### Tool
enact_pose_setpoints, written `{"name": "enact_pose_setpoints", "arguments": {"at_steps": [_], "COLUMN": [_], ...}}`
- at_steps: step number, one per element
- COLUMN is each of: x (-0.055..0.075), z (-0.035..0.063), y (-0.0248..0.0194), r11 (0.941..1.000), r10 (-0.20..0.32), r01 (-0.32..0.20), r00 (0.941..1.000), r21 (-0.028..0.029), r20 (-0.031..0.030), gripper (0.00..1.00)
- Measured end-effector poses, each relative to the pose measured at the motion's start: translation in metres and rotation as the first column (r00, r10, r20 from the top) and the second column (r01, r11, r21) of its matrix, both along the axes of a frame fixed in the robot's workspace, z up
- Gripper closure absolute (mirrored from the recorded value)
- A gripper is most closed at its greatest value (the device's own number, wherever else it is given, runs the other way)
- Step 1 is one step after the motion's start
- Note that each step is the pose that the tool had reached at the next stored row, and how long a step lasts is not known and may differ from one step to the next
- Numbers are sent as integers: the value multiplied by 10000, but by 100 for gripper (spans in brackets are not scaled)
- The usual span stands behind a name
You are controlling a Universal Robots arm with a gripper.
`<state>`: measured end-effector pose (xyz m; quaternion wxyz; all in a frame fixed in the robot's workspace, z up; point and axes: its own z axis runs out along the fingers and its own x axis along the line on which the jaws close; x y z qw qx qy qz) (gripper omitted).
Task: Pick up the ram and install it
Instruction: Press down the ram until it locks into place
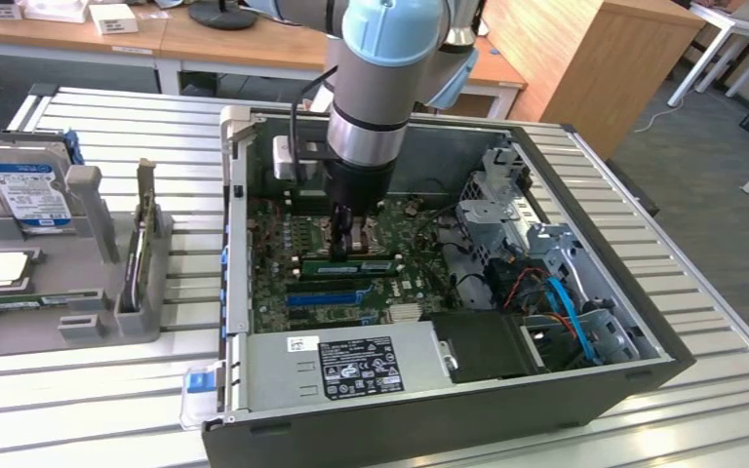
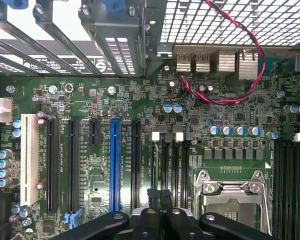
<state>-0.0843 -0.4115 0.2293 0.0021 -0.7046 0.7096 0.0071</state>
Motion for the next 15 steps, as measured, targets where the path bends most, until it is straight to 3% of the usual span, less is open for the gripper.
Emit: {"name": "enact_pose_setpoints", "arguments": {"at_steps": [15], "x": [0], "z": [-22], "y": [-1], "r11": [10000], "r10": [0], "r01": [0], "r00": [10000], "r21": [-4], "r20": [-2], "gripper": [89]}}
